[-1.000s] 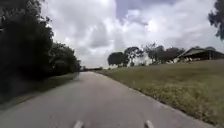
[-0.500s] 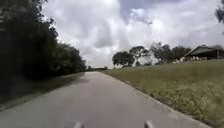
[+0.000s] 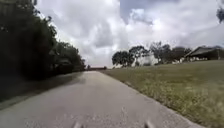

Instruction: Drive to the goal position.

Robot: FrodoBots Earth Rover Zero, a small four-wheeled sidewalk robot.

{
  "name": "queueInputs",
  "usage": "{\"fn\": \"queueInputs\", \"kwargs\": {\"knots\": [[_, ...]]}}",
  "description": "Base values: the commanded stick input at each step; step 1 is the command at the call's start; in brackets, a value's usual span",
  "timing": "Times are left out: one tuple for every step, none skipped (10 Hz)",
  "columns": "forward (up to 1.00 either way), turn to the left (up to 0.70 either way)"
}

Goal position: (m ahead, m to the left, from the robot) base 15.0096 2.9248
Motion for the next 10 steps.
{"fn": "queueInputs", "kwargs": {"knots": [[0.7,0.0],[0.7,0.0],[0.7,0.0],[0.7,0.0],[0.7,0.0],[0.7,0.0],[0.7,0.0],[0.7,0.0],[0.7,0.0],[0.7,0.0]]}}
